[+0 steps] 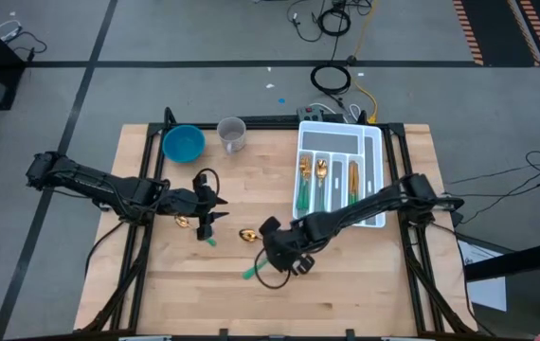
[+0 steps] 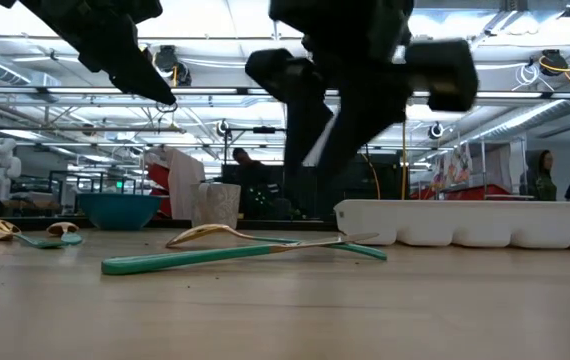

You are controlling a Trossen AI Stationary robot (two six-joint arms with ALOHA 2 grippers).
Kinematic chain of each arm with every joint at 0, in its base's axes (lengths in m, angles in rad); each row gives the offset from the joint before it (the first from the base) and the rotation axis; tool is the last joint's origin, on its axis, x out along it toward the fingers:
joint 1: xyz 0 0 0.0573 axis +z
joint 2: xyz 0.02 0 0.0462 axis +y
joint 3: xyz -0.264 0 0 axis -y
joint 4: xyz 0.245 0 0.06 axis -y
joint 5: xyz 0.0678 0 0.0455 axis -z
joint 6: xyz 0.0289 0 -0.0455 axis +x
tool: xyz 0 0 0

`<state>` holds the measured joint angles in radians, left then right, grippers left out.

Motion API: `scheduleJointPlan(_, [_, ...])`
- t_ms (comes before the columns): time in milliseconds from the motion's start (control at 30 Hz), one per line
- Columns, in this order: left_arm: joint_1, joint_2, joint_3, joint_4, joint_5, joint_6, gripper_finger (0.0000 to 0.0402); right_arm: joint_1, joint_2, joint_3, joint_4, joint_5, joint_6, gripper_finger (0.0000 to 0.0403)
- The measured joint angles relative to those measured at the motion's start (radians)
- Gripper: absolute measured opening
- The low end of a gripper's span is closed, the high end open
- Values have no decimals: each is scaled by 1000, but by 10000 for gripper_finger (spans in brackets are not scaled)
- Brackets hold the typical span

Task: Sort silverware
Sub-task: Put the green knife into the white silverware organizer

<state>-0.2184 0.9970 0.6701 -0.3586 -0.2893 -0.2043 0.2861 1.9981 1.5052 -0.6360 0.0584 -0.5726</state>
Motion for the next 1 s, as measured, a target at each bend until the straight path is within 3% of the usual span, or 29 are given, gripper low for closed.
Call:
scheduleJointPlan(167, [0,0,0,-4,1,0,160,22,47,8,-40,22,-76,154])
scheduleJointPlan(433, [0,0,0,-4,4,0,160,30,43,8,27,26,-45,183])
scheduleJointPlan(1000, [0,0,-13,2,5,0,160,15,69,9,112,18,-64,181])
